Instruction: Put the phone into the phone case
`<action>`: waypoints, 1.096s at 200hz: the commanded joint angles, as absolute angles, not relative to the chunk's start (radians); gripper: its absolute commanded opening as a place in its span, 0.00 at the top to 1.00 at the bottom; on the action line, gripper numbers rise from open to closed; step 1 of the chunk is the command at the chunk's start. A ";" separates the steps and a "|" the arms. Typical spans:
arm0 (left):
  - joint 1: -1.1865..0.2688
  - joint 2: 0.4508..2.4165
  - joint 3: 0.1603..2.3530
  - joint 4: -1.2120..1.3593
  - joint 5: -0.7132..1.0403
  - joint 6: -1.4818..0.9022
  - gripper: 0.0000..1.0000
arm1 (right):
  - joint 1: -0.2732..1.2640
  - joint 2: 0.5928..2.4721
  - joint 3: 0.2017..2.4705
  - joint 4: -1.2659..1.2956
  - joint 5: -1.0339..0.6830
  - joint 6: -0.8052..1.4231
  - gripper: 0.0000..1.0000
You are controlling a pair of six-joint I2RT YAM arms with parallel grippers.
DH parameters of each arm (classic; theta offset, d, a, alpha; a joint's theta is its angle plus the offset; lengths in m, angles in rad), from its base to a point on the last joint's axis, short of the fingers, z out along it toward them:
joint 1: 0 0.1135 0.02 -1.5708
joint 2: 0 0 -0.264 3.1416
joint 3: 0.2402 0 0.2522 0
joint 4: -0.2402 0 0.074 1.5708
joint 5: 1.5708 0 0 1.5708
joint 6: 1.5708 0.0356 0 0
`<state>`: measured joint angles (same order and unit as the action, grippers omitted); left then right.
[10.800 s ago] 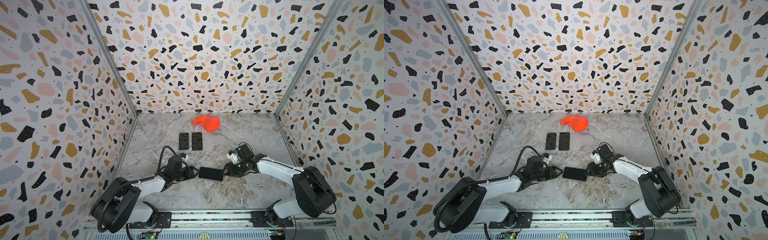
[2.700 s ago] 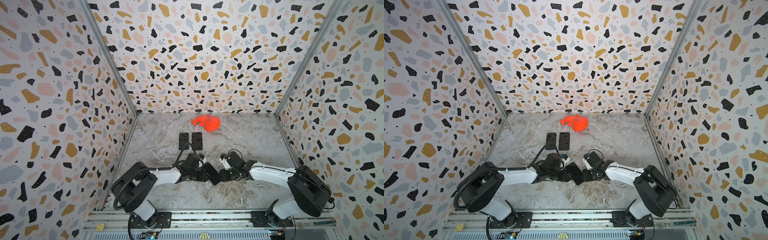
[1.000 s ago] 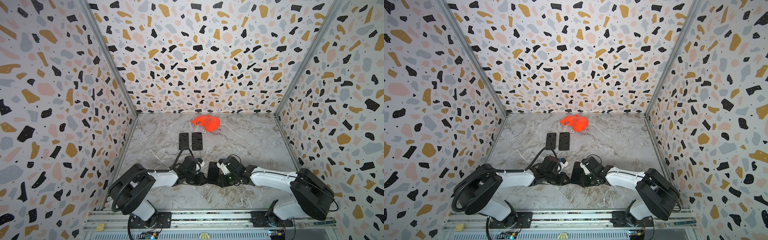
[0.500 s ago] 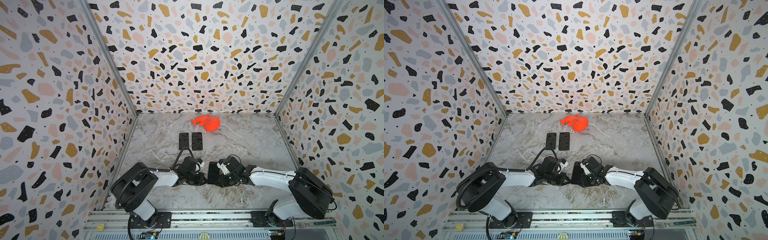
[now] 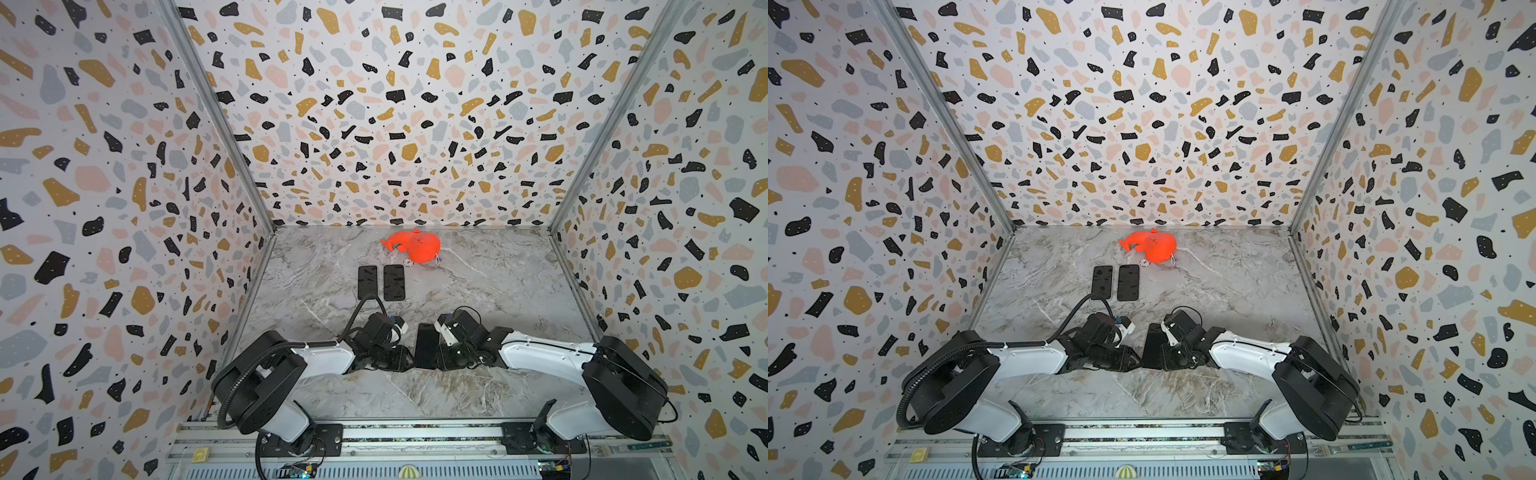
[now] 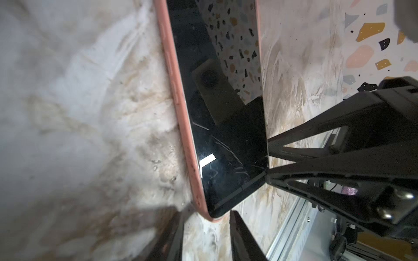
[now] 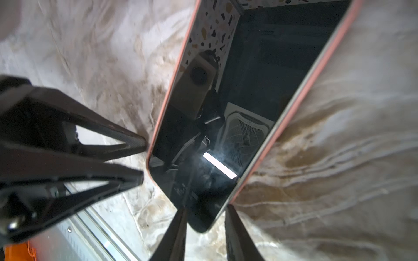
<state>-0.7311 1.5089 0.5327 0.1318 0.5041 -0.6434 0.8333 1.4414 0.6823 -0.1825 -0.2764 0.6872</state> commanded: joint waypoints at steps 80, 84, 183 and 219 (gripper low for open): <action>-0.749 1.598 0.512 0.230 0.571 -0.673 0.61 | 0.806 1.414 0.715 -0.221 -0.234 0.727 0.75; -0.753 1.599 0.512 0.233 0.571 -0.675 0.61 | 0.804 1.412 0.716 -0.224 -0.231 0.727 0.75; -0.788 1.641 0.487 0.398 0.611 -0.756 0.60 | 0.770 1.331 0.689 -0.307 -0.192 0.728 0.75; -0.788 1.646 0.479 0.397 0.611 -0.746 0.60 | 0.777 1.325 0.667 -0.298 -0.203 0.740 0.76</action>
<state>-0.7803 1.6238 0.5076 0.4103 0.6048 -0.7456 0.7696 1.3506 0.6849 -0.2733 -0.2047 0.7273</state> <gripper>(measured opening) 0.398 0.251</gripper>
